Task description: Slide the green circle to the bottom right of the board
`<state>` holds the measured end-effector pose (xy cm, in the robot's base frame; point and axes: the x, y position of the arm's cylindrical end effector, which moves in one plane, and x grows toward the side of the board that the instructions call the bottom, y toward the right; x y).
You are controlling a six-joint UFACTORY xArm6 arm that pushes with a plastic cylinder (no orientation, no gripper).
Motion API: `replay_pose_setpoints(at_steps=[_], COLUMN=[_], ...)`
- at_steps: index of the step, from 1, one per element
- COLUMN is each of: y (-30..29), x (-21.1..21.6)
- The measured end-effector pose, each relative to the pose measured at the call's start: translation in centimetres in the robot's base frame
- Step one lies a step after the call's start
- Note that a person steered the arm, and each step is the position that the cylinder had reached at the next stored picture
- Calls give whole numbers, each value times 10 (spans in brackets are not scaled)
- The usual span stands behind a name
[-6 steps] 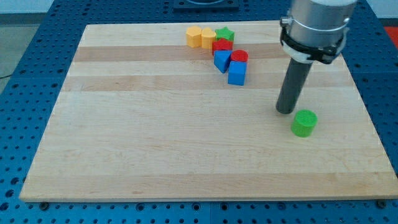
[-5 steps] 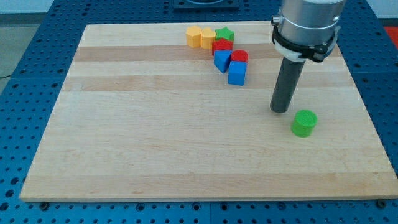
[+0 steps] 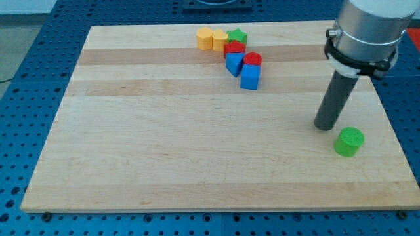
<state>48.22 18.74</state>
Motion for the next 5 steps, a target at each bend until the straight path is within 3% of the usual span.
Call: replay_pose_setpoints(at_steps=[5], y=[16], x=[49])
